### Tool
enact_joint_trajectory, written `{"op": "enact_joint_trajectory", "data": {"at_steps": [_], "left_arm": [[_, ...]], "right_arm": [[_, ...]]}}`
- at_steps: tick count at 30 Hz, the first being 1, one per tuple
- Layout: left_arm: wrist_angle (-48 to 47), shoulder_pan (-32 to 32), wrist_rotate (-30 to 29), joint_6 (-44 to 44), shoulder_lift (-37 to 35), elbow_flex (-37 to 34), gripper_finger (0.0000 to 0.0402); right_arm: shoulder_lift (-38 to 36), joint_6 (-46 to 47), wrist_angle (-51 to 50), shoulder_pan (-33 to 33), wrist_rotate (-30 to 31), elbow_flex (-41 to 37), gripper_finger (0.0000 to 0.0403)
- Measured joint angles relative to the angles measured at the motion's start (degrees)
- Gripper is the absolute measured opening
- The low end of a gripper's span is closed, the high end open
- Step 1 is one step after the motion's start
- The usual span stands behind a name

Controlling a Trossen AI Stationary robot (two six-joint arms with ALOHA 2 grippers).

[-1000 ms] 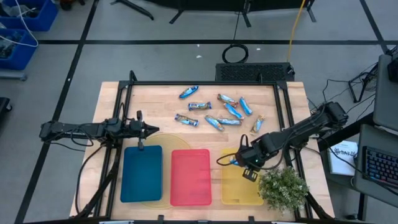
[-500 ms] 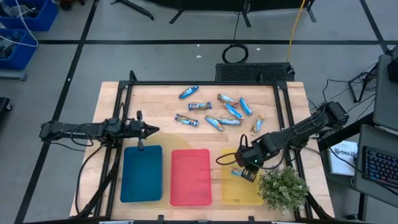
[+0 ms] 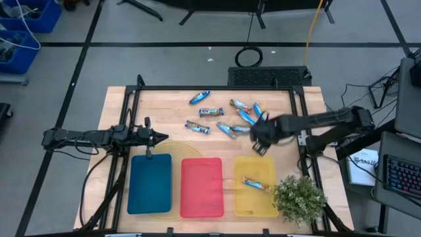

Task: Pick and place Granola Bars by type
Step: Put the bottom right yellow granola bar into the yellow bin

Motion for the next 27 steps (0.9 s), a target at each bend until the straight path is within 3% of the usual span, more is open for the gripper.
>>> {"op": "enact_joint_trajectory", "data": {"at_steps": [7,11,15,27], "left_arm": [[0.0,0.0,0.0,0.0,0.0,0.0,0.0031],[0.0,0.0,0.0,0.0,0.0,0.0,0.0031],[0.0,0.0,0.0,0.0,0.0,0.0,0.0031],[0.0,0.0,0.0,0.0,0.0,0.0,0.0031]], "right_arm": [[-0.8,-7.3,-2.7,-16.8,2.3,0.0,0.0150],[0.0,-9.2,-0.9,-22.9,-1.2,-0.2,0.0156],[-0.1,-9.9,0.4,-26.3,-5.3,-2.5,0.0172],[-0.1,-9.2,5.7,-30.8,-5.0,-13.9,0.0219]]}}
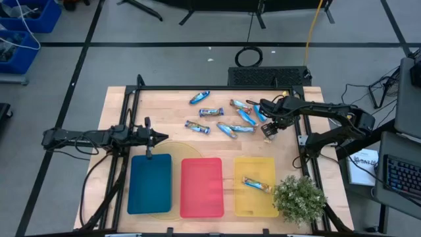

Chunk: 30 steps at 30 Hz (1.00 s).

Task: Pick and place Granola Bars by type
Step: Put the bottom right yellow granola bar into the yellow bin

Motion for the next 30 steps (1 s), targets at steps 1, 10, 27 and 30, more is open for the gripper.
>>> {"op": "enact_joint_trajectory", "data": {"at_steps": [1,10,27,30], "left_arm": [[0.0,0.0,0.0,0.0,0.0,0.0,0.0031],[0.0,0.0,0.0,0.0,0.0,0.0,0.0031],[0.0,0.0,0.0,0.0,0.0,0.0,0.0031],[0.0,0.0,0.0,0.0,0.0,0.0,0.0031]], "right_arm": [[0.0,0.2,1.3,-0.4,0.0,-0.7,0.0219],[0.0,2.3,12.2,-3.1,-3.0,-6.0,0.0217],[-0.2,2.9,20.3,-3.5,-4.7,-12.3,0.0157],[-0.2,1.5,20.6,-3.4,-5.0,-12.3,0.0104]]}}
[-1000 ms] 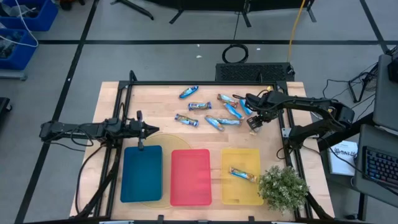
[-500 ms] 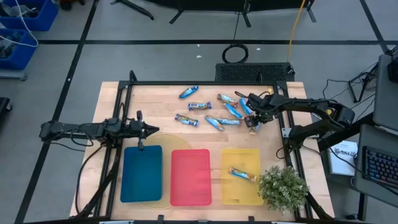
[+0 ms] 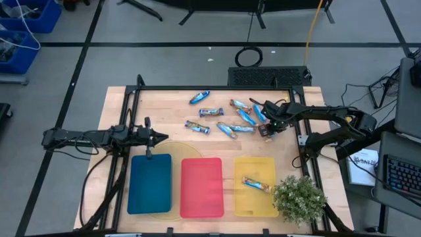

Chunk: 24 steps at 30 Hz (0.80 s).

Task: Pick and place Granola Bars by type
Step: Put the bottom right yellow granola bar into the yellow bin

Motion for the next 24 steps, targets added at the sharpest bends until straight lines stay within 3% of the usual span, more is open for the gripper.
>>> {"op": "enact_joint_trajectory", "data": {"at_steps": [4,12,19,24], "left_arm": [[0.0,0.0,0.0,0.0,0.0,0.0,0.0031],[0.0,0.0,0.0,0.0,0.0,0.0,0.0031],[0.0,0.0,0.0,0.0,0.0,0.0,0.0031],[0.0,0.0,0.0,0.0,0.0,0.0,0.0031]], "right_arm": [[0.0,-2.4,1.0,0.0,-1.2,0.0,0.0032],[-3.4,-3.8,1.3,0.0,-1.3,-0.2,0.0030],[-15.1,-3.9,1.5,1.7,-1.3,3.6,0.0028],[-22.7,-2.2,7.2,7.8,-6.6,8.0,0.0026]]}}
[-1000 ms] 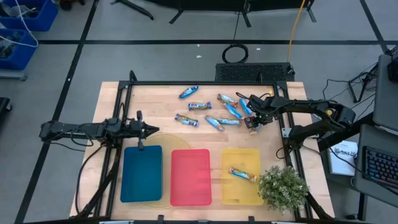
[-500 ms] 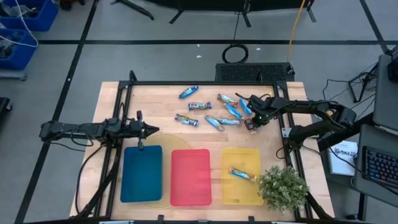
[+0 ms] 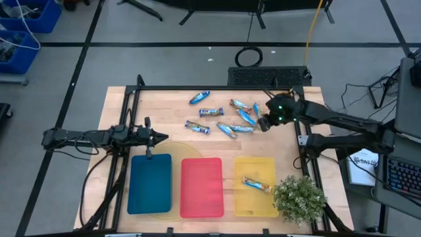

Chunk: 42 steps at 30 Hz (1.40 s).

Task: Pick and place Granola Bars by type
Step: Put the bottom right yellow granola bar into the yellow bin

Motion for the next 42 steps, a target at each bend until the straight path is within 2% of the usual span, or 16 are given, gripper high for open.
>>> {"op": "enact_joint_trajectory", "data": {"at_steps": [3,7,12,17,24,28,36,38,42], "left_arm": [[0.0,0.0,0.0,0.0,0.0,0.0,0.0031],[0.0,0.0,0.0,0.0,0.0,0.0,0.0031],[0.0,0.0,0.0,0.0,0.0,0.0,0.0031],[0.0,0.0,0.0,0.0,0.0,0.0,0.0031],[0.0,0.0,0.0,0.0,0.0,0.0,0.0031],[0.0,0.0,0.0,0.0,0.0,0.0,0.0031],[0.0,0.0,0.0,0.0,0.0,0.0,0.0031],[0.0,0.0,0.0,0.0,0.0,0.0,0.0031],[0.0,0.0,0.0,0.0,0.0,0.0,0.0031]], "right_arm": [[-2.3,0.7,4.3,6.4,-0.5,3.1,0.0024],[-1.6,-2.1,6.7,18.2,-0.2,6.3,0.0023],[4.5,-4.7,17.0,33.8,-0.1,6.4,0.0021],[12.1,1.8,14.5,42.9,2.6,6.5,0.0021],[20.8,13.1,0.1,47.1,0.8,9.1,0.0019],[24.3,14.7,-2.2,48.2,-2.3,10.4,0.0019],[27.8,18.1,-10.3,47.5,-3.6,10.5,0.0019],[28.4,18.9,-12.2,46.7,-3.3,10.5,0.0032],[28.8,19.5,-12.6,44.8,-1.8,10.5,0.0088]]}}
